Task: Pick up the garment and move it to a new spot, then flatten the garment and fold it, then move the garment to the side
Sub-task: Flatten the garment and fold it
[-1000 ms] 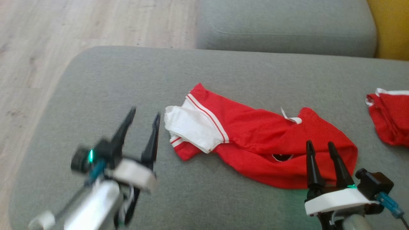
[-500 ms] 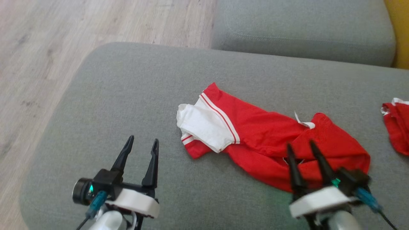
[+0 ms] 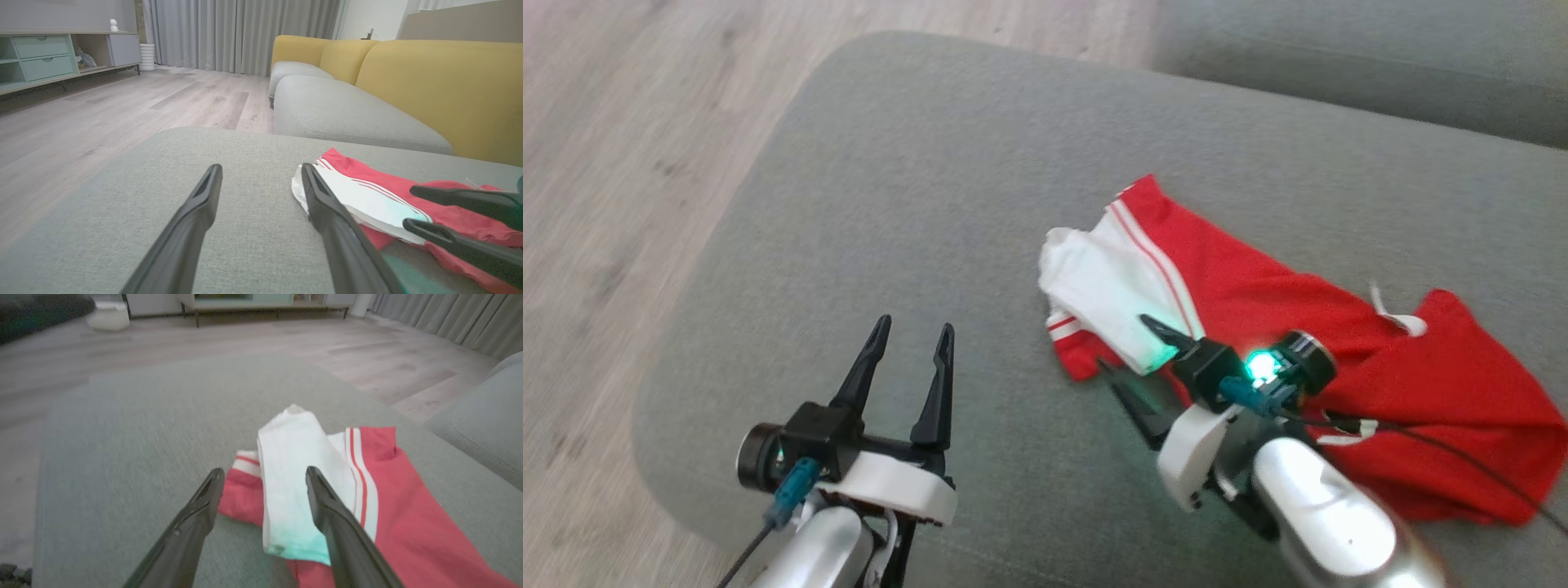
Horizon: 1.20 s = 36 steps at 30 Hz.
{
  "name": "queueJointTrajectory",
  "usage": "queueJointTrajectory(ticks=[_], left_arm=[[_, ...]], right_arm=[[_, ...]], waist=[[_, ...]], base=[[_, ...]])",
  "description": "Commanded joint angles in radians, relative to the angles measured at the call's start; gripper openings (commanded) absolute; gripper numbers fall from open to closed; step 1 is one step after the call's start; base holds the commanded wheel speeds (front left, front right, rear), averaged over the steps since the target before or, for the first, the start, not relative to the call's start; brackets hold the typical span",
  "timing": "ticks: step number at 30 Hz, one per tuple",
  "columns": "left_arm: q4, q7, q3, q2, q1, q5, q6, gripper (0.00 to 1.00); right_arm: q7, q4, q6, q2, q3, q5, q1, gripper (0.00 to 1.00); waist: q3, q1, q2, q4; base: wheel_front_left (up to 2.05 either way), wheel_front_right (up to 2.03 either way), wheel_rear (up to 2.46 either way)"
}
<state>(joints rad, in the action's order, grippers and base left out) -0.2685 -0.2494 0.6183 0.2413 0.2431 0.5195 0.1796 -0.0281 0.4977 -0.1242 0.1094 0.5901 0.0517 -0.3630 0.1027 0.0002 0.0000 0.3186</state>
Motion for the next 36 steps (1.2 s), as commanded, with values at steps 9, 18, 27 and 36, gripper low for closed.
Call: queueJointTrajectory(ticks=[9,18,27,36], left_arm=[[0.002,-0.012,-0.087,-0.03,0.057,-0.038,-0.04,1.0],[-0.019,-0.012,-0.116,-0.049,0.049,-0.064,-0.061,1.0],[-0.032,-0.012,-0.133,-0.066,0.046,-0.086,-0.079,1.0],[-0.042,-0.012,-0.148,-0.091,0.052,-0.104,-0.103,1.0]], right_arm=[[-0.019,0.155,-0.007,-0.003,-0.019,-0.065,-0.103,1.0],[-0.067,0.213,-0.007,-0.038,-0.056,-0.008,-0.124,0.0],[-0.041,0.175,-0.007,-0.021,-0.159,0.131,-0.2,0.0],[0.099,0.158,-0.007,0.101,-0.258,0.249,-0.304,0.0]], waist=[[0.039,-0.0002,0.0,0.064],[0.032,-0.0002,0.0,0.053],[0.02,-0.0002,0.0,0.04],[0.062,-0.0002,0.0,0.067]], base=[[0.0,0.0,0.0],[0.0,0.0,0.0],[0.0,0.0,0.0],[0.0,0.0,0.0]])
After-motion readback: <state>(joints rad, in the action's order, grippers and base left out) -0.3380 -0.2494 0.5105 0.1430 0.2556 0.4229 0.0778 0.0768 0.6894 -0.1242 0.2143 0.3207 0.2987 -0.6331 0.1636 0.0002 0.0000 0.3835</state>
